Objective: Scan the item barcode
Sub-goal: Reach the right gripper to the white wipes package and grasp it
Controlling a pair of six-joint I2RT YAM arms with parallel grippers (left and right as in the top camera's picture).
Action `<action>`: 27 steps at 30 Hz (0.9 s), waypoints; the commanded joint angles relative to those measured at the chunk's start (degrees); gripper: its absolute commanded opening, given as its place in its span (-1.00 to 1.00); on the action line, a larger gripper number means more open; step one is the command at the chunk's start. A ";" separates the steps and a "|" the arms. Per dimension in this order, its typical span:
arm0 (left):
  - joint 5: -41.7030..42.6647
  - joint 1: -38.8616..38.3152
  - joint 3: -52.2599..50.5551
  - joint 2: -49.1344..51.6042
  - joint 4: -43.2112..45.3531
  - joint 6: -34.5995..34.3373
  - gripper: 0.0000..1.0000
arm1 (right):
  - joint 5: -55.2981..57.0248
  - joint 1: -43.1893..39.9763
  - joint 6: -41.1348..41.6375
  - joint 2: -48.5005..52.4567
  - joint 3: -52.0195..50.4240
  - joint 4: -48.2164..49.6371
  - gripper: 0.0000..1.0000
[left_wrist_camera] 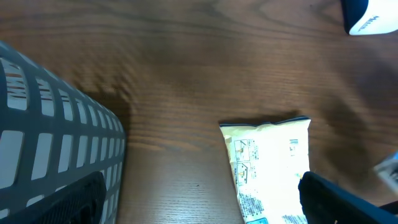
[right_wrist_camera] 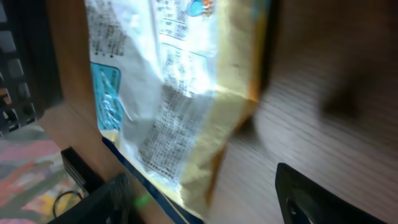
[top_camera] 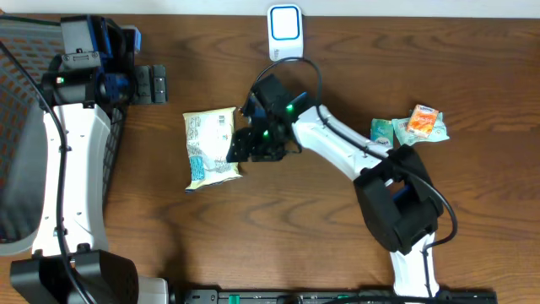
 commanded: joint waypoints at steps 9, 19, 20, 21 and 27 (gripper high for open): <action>-0.31 -0.09 0.70 0.09 -0.15 0.76 0.95 | -0.15 3.30 5.09 1.05 -3.65 6.21 0.56; -0.33 -0.09 0.70 0.09 -0.15 0.76 0.96 | -1.66 4.24 5.55 5.33 -4.20 7.61 0.49; -0.31 -0.09 0.70 0.09 -0.15 0.76 0.96 | -2.21 4.13 5.51 5.42 -4.20 7.89 0.43; -0.33 -0.09 0.70 0.09 -0.15 0.76 0.95 | -2.27 4.02 5.49 5.42 -4.20 8.02 0.38; -0.31 -0.09 0.70 0.09 -0.15 0.76 0.95 | -2.54 3.04 1.86 5.31 -4.07 8.74 -0.65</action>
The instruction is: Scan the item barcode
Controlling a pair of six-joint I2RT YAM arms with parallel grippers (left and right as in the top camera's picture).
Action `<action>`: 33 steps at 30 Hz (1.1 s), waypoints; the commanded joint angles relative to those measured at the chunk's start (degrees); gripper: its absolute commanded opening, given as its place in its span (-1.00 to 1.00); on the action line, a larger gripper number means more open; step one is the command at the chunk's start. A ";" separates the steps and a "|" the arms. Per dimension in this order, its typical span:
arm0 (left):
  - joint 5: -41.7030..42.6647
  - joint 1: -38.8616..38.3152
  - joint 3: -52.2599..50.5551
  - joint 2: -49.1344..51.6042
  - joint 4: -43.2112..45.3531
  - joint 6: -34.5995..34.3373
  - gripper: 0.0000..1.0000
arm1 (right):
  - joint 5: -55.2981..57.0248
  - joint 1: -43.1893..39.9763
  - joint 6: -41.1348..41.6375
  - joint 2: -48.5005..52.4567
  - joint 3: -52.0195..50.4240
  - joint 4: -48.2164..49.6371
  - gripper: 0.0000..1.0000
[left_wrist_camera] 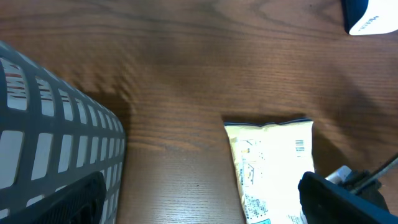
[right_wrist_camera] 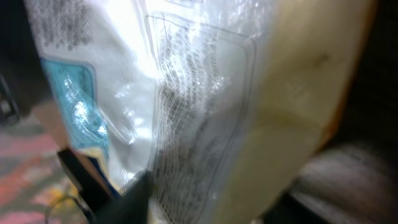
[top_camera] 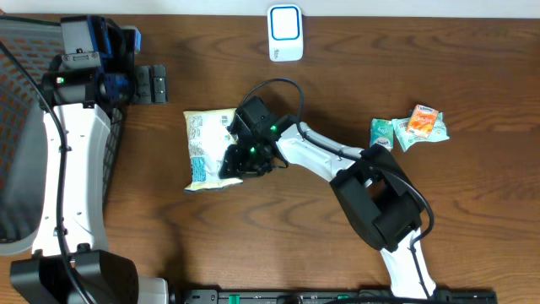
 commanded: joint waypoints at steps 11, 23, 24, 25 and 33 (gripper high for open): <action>-0.31 -0.09 0.70 0.09 -0.13 0.76 0.95 | -2.58 -11.19 -39.26 -5.18 3.52 -18.64 -0.98; -0.31 -0.09 0.70 0.09 -0.13 0.76 0.95 | 12.41 -22.82 -45.99 -5.49 12.20 -31.06 -0.25; -0.33 -0.09 0.70 0.09 -0.13 0.76 0.95 | 9.84 -23.15 -45.44 -5.49 13.29 -31.06 -0.27; -0.31 -0.09 0.70 0.09 -0.13 0.76 0.95 | 7.50 -23.17 -44.68 -5.49 14.34 -30.97 -0.28; -0.33 -0.09 0.70 0.09 -0.13 0.76 0.95 | -0.81 -16.20 -30.01 -4.66 15.34 -22.86 -0.45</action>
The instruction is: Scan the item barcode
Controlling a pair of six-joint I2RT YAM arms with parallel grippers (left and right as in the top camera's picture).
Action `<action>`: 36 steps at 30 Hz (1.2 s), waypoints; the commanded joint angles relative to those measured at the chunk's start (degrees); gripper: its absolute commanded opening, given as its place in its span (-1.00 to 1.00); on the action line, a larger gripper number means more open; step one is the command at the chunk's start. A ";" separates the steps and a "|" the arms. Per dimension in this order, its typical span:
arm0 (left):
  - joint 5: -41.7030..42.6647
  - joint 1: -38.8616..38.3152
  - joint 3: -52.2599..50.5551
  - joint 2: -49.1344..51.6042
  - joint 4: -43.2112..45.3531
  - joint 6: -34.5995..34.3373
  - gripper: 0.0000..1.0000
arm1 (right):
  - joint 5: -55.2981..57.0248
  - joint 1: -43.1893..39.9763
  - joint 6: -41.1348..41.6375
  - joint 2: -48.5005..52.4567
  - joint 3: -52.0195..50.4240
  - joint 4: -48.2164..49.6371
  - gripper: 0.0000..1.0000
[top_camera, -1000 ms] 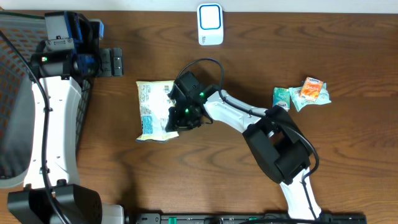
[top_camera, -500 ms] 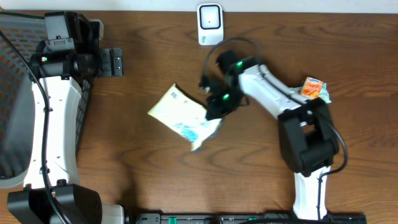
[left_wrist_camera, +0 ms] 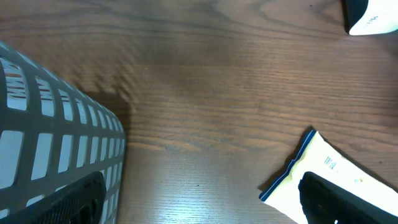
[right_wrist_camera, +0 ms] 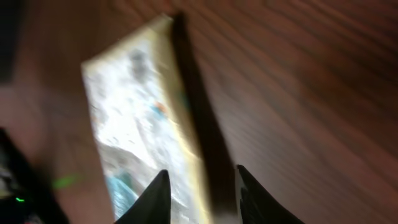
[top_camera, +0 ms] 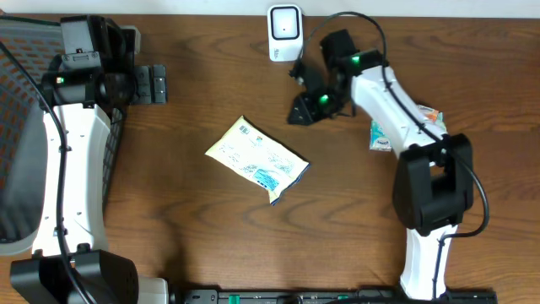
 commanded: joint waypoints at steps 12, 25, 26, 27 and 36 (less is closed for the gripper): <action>-0.33 -0.09 0.70 0.09 -0.15 0.76 0.95 | -1.36 21.81 13.11 2.03 -0.42 5.38 -0.42; -0.31 -0.09 0.70 0.09 -0.15 0.76 0.95 | 7.69 21.66 12.44 2.29 -3.78 -7.54 -0.34; -0.31 -0.09 0.70 0.09 -0.15 0.76 0.95 | 7.48 21.75 12.26 2.29 -4.48 -7.54 -0.34; -0.31 -0.09 0.70 0.09 -0.15 0.76 0.95 | 7.21 21.84 11.61 2.29 -5.01 -7.56 -0.35; -0.31 -0.09 0.70 0.09 -0.15 0.76 0.95 | 16.65 19.98 11.04 2.27 -7.15 -10.69 -0.34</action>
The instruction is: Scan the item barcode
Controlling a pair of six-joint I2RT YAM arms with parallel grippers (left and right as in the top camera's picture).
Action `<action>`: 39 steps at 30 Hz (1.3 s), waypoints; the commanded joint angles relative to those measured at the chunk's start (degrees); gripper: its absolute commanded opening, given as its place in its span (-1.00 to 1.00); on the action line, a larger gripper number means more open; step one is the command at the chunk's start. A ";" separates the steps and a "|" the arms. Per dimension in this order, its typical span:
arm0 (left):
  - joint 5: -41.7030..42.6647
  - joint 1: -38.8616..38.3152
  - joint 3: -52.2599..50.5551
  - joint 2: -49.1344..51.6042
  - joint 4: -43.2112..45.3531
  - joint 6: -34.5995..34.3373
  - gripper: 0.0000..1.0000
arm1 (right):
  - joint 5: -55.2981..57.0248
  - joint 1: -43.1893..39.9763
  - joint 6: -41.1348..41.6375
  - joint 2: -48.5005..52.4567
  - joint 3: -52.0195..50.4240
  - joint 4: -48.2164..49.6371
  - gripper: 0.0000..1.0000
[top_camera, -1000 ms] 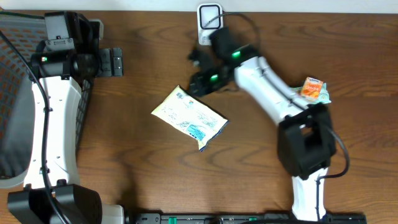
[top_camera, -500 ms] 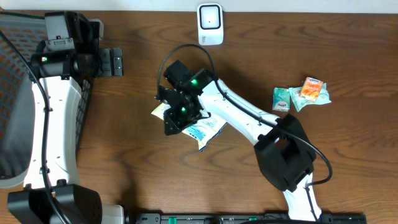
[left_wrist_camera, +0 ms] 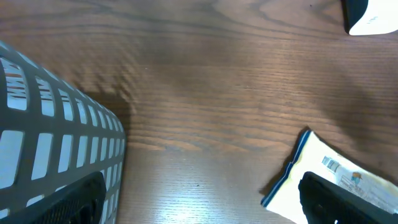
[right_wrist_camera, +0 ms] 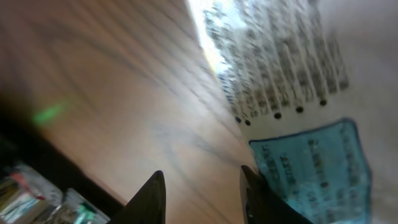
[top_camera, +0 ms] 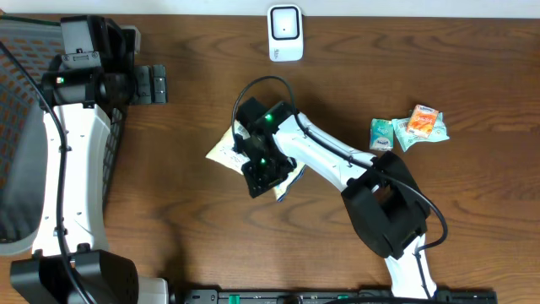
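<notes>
The item is a pale yellow snack packet (top_camera: 226,150) with small print and a blue label, lying slantwise mid-table. My right gripper (top_camera: 263,175) is low over its near right end, hiding that part from overhead. In the right wrist view the packet (right_wrist_camera: 292,74) fills the upper right; the right gripper (right_wrist_camera: 202,186) stands open with bare wood between its fingers, one fingertip (right_wrist_camera: 252,186) at the blue label's edge. The white scanner (top_camera: 285,32) stands at the table's back edge. My left gripper (top_camera: 153,84) is open at the far left, with the packet's corner (left_wrist_camera: 329,174) in its view.
A dark mesh basket (top_camera: 17,127) sits off the table's left side, its wall (left_wrist_camera: 50,143) near the left gripper. Two small packets, green and orange (top_camera: 409,127), lie at the right. The right arm's cable loops above the packet.
My right gripper was up near the scanner at the back of the table; now it is low over the packet's near right end. The packet lies about where it did. The left arm is unchanged.
The packet first lay upright left of centre with my right gripper at its right edge, then on its lower right part. Later it lay slantwise nearer the middle, the gripper away by the scanner. Now the gripper is over the packet again, open.
</notes>
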 commanded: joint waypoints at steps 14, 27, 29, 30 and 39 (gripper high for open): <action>-0.31 -0.09 0.70 0.09 -0.13 0.76 0.95 | 1.79 -9.60 -7.34 -0.33 3.45 -2.40 -0.41; -0.31 -0.09 0.70 0.09 -0.13 0.76 0.95 | 2.32 -3.76 5.09 -1.03 7.06 17.92 -0.58; -0.31 -0.09 0.70 0.09 -0.13 0.76 0.96 | 6.25 -1.92 6.86 -0.22 5.55 21.16 -0.58; -0.31 -0.09 0.70 0.09 -0.13 0.76 0.95 | 6.34 -1.46 6.91 0.02 5.18 21.81 -0.59; -0.31 -0.09 0.70 0.09 -0.13 0.76 0.96 | 8.02 -0.09 9.29 6.88 3.82 22.51 -0.60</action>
